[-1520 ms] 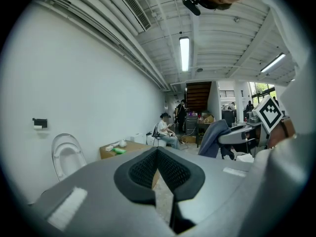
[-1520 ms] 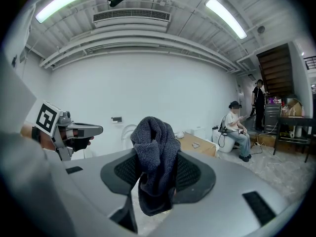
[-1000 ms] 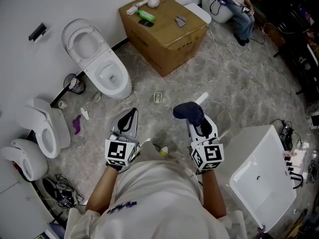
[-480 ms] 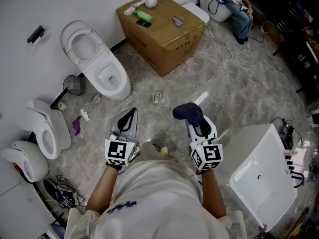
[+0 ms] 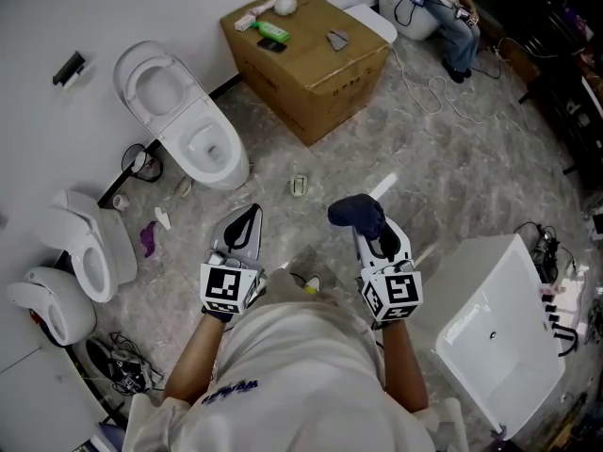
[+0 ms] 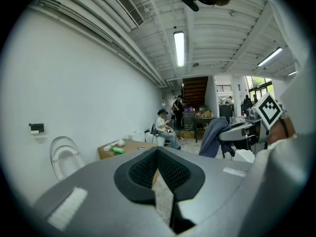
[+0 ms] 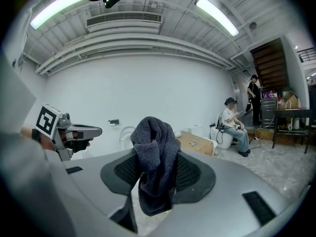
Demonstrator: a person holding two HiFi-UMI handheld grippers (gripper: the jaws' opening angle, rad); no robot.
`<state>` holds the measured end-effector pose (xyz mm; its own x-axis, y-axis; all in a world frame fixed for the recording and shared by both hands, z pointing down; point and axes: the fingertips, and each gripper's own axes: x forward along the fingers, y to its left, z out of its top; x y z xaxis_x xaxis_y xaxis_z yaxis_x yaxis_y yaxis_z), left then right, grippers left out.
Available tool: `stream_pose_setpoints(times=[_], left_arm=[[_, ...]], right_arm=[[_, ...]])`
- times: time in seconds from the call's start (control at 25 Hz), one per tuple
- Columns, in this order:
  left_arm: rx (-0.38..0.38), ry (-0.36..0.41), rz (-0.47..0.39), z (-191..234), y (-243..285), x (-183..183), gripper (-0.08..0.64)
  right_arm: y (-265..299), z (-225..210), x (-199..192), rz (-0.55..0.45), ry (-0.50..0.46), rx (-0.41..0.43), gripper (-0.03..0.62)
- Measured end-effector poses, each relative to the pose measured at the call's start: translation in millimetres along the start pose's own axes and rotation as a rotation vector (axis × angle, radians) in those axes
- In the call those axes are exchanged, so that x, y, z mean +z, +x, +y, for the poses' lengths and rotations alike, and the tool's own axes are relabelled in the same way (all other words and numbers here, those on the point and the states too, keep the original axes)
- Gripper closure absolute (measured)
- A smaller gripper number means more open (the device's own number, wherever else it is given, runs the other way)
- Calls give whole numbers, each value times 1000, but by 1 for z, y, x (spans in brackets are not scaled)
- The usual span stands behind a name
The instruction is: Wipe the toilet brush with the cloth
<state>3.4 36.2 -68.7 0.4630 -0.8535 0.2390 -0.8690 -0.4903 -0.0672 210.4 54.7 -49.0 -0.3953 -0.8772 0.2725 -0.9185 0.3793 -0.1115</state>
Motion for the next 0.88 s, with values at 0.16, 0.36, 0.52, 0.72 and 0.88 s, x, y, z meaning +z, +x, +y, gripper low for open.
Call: stream_pose_setpoints(times=[0.16,0.36,0.52,0.72,0.88], left_arm=[[0,2,4,0,0,1,560],[1,-2,7,3,1,0,560],[9,-8,14,5,0,-3,560],[21,-26,34,3,-7,-6,560],[31,-39,50,8,-14,-10,560]], right_arm=[[3,0,1,3,-1,8,419],[10,3,1,11,-7,21,419],[12,6,-1,20,-14,32,419],[16,14,-4,51,-12,70,419],[28,26,-1,79,-43,128,419]])
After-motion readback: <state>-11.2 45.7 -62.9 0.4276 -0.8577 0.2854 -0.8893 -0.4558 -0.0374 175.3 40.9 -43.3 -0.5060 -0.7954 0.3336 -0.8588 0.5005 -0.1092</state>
